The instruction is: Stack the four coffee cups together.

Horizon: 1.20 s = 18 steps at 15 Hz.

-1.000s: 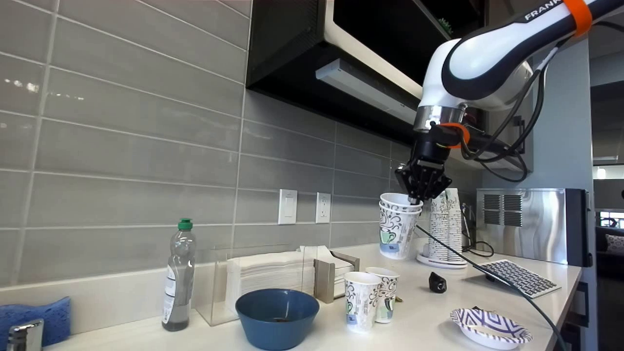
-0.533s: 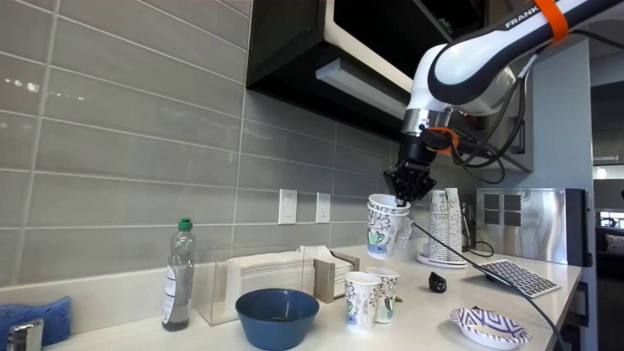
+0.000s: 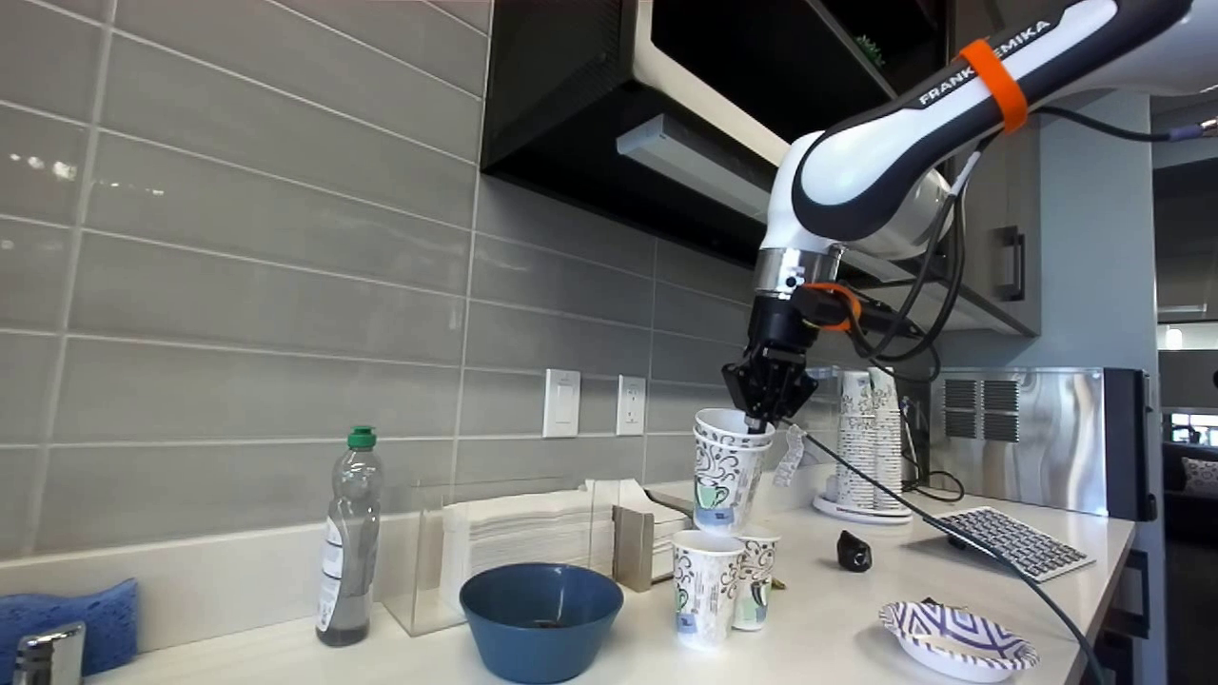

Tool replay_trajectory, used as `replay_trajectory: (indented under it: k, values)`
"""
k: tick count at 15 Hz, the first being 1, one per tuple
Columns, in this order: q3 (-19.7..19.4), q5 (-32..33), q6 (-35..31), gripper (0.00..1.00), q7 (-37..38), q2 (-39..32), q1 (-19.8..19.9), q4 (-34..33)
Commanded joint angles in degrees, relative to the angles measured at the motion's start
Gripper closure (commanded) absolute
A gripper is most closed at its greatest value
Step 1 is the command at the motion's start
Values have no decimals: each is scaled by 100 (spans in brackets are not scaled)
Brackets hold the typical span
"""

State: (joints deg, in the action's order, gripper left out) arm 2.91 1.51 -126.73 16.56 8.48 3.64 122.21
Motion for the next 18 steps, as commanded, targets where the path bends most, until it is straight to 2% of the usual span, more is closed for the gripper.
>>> replay_trajectory:
  k: [1,9,10,11,12,18]
  values:
    - [-142,-266,20,99,-310,-259,-115,-254]
    - [-178,-445,49,99,-543,-615,-130,-444]
    - [-180,-446,58,71,-545,-656,-129,-479]
    - [-184,-460,60,70,-562,-690,-128,-495]
    - [-184,-466,58,64,-566,-718,-128,-507]
    - [-257,-296,86,22,-273,-553,-56,-442]
